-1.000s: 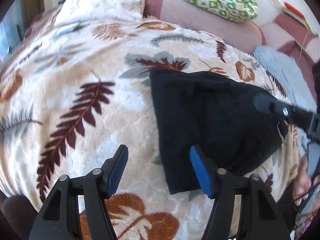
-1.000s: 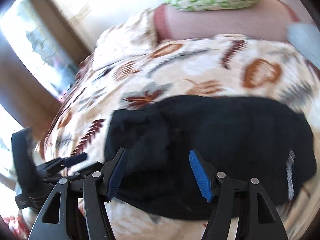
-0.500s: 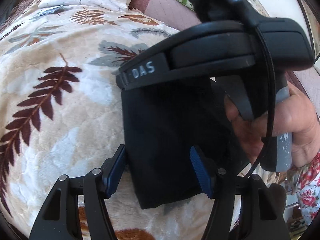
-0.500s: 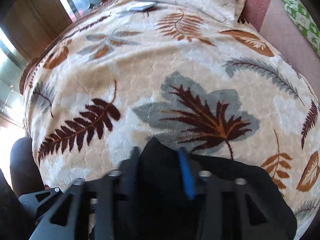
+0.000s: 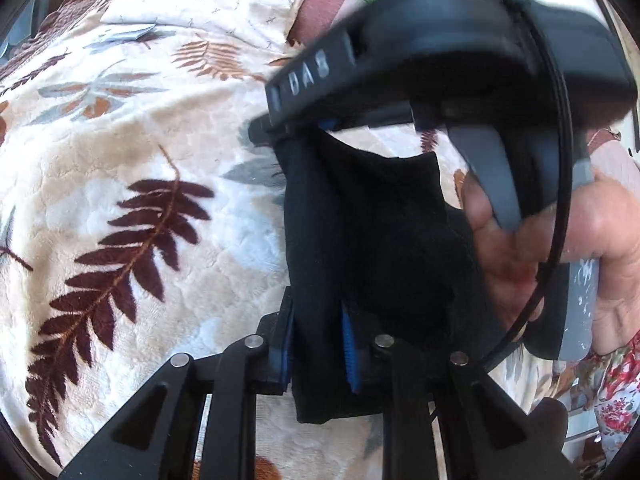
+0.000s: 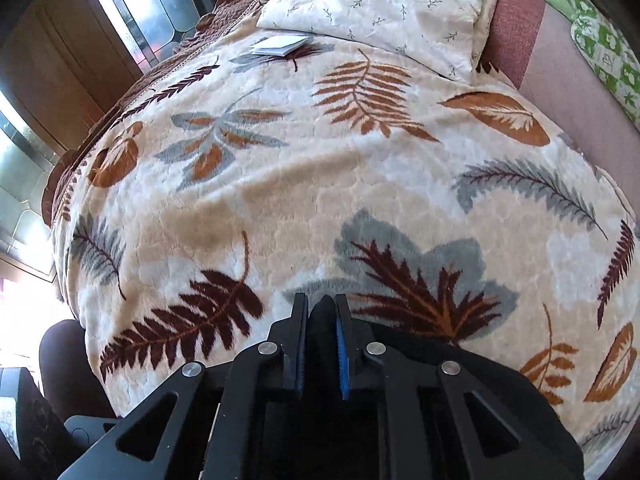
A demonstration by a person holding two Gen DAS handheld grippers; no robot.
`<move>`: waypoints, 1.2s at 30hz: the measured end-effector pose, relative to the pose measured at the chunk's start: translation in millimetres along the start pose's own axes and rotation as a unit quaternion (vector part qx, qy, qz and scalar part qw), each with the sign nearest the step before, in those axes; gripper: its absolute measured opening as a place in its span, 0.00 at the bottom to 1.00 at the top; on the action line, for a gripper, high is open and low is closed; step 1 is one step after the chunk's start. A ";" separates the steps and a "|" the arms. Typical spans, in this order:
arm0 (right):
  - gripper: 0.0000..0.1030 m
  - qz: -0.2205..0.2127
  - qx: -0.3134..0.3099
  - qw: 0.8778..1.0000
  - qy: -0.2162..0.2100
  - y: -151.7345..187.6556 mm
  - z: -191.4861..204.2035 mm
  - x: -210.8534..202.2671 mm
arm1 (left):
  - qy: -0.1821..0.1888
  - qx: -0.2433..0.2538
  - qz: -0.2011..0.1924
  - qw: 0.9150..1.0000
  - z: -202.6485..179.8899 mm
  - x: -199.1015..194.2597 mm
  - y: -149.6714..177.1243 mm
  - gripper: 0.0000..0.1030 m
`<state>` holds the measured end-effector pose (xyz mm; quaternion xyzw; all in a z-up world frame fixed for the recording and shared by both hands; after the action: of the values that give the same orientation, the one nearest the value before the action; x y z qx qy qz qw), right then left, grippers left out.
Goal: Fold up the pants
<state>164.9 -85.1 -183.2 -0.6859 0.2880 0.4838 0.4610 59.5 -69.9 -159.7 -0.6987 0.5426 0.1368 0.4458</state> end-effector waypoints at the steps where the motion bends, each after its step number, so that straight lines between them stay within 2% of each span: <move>1: 0.11 -0.001 0.000 1.000 -0.003 -6.0 3.8 1.8 | -0.008 0.000 0.007 1.000 1.5 2.9 2.7 0.19; 3: 0.10 -0.004 0.012 1.000 -0.016 -15.6 10.1 6.3 | -0.015 0.001 0.015 1.000 3.3 4.1 9.5 0.22; 6: 0.11 -0.001 0.051 0.998 -0.034 -23.7 7.9 12.7 | -0.007 0.002 0.014 1.000 0.3 -11.1 11.0 0.31; 8: 0.12 -0.017 0.077 0.996 -0.033 -25.9 -7.4 4.1 | -0.012 0.003 0.001 1.000 3.9 -31.5 10.0 0.40; 11: 0.13 -0.040 0.115 0.993 -0.004 -10.5 -45.1 -18.3 | -0.015 0.005 -0.022 1.000 5.3 -53.5 -0.8 0.43; 14: 0.15 -0.045 0.146 0.988 0.029 27.9 -78.9 -35.6 | -0.024 0.016 -0.030 0.999 1.0 -53.3 -9.9 0.46; 16: 0.15 -0.037 0.166 0.985 0.034 62.7 -89.5 -39.3 | -0.032 0.031 -0.020 0.999 -5.1 -42.6 -11.4 0.46; 18: 0.15 -0.034 0.175 0.983 0.040 99.1 -90.4 -41.1 | -0.043 0.052 -0.002 0.998 -9.5 -29.5 -10.1 0.47; 21: 0.17 -0.025 0.200 0.977 0.069 148.9 -97.5 -38.8 | -0.098 0.074 0.047 0.991 -2.8 -9.7 5.8 0.47; 22: 0.18 -0.018 0.213 0.974 0.072 162.3 -102.1 -35.6 | -0.105 0.069 0.055 0.991 -2.3 -5.4 10.6 0.47; 25: 0.18 -0.039 0.257 0.964 0.051 189.8 -116.2 -47.3 | -0.089 0.042 0.051 0.994 -1.1 -12.0 11.3 0.48; 28: 0.24 -0.082 0.327 0.939 0.060 218.1 -141.0 -82.4 | -0.078 0.065 0.042 0.994 -17.1 -19.7 3.1 0.51; 29: 0.39 -0.097 0.360 0.926 0.061 233.2 -151.8 -93.4 | -0.077 0.083 0.040 0.993 -27.1 -21.0 -1.0 0.53; 30: 0.61 -0.112 0.392 0.911 0.059 248.6 -161.7 -102.1 | -0.073 0.101 0.041 0.991 -37.5 -18.1 -4.6 0.53; 31: 0.69 -0.129 0.431 0.892 0.054 268.9 -172.9 -111.4 | -0.068 0.118 0.044 0.990 -48.2 -12.7 -9.5 0.54; 34: 0.72 -0.144 0.493 0.857 0.045 314.8 -192.3 -122.7 | -0.049 0.162 0.059 0.984 -88.8 6.6 -21.2 0.54; 36: 0.72 -0.150 0.521 0.839 0.043 336.5 -199.9 -127.5 | -0.031 0.187 0.071 0.979 -120.2 21.5 -26.7 0.54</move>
<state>-85.2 -411.3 -162.4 -0.3990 0.4107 0.1574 0.8046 55.9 -176.0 -93.6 -0.5578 0.5931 0.0854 0.5743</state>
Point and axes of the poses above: each gripper's, at about its wrist camera, not at the fingertips, and x roughly the way its jaws point, z to its left, y to its underside, the point moved 7 cm from there along x, roughly the way its jaws point, and after that the axes turned 11 degrees about y, right-handed, at the moved point
